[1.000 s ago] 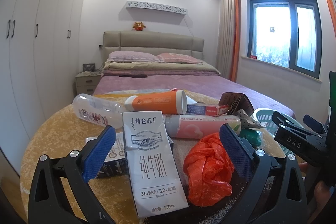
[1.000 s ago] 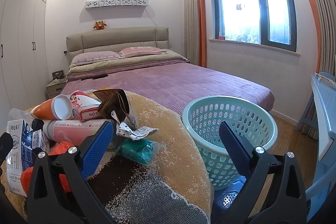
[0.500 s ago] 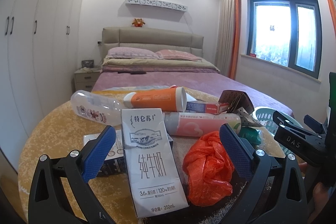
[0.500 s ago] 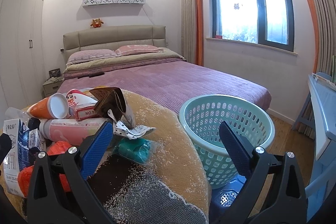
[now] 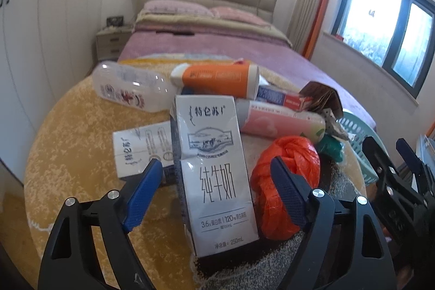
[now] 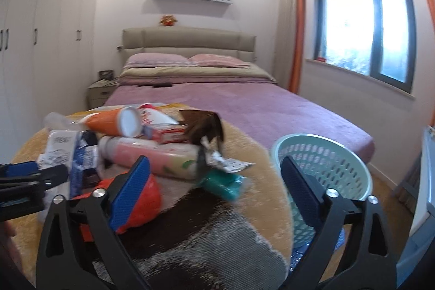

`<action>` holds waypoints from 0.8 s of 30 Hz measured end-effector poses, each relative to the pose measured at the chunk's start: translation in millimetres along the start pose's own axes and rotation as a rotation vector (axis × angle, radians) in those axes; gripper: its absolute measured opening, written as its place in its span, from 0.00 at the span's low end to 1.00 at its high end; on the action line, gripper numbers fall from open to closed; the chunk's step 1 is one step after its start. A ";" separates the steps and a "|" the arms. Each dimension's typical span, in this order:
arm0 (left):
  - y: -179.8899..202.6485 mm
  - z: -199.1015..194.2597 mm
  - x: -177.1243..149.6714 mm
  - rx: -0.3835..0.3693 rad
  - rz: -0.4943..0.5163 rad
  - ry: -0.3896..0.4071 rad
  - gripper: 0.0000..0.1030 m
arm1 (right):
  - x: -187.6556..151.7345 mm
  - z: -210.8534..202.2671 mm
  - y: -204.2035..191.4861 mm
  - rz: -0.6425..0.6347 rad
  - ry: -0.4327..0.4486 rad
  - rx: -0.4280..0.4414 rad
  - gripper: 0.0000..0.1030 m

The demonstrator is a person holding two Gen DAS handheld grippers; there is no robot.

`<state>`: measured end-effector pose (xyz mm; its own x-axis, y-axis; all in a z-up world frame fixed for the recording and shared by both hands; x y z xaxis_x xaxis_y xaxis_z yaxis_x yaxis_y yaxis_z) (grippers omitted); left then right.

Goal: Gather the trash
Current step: 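Grasp the white milk carton with the left tool while the right tool grasps the red plastic bag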

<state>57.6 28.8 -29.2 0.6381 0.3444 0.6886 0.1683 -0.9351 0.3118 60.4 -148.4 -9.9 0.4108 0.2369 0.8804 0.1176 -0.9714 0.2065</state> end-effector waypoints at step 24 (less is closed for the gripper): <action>-24.1 -13.7 -2.9 -0.039 -0.110 0.019 0.51 | 1.9 34.6 -52.5 -0.006 -0.164 0.372 0.68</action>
<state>41.4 51.5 -29.7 0.6033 0.4467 0.6606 0.2067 -0.8877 0.4114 86.3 -96.3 -33.8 0.5443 0.2713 0.7938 0.4272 -0.9040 0.0161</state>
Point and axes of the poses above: each gripper's, at about its wrist camera, not at the fingertips, and z roughly the way its jaws point, y to its right, x to its top, the point moved 3 cm from there along z, roughly the way its jaws point, and after that the axes turned 11 degrees about -z, right-handed, at the moved point
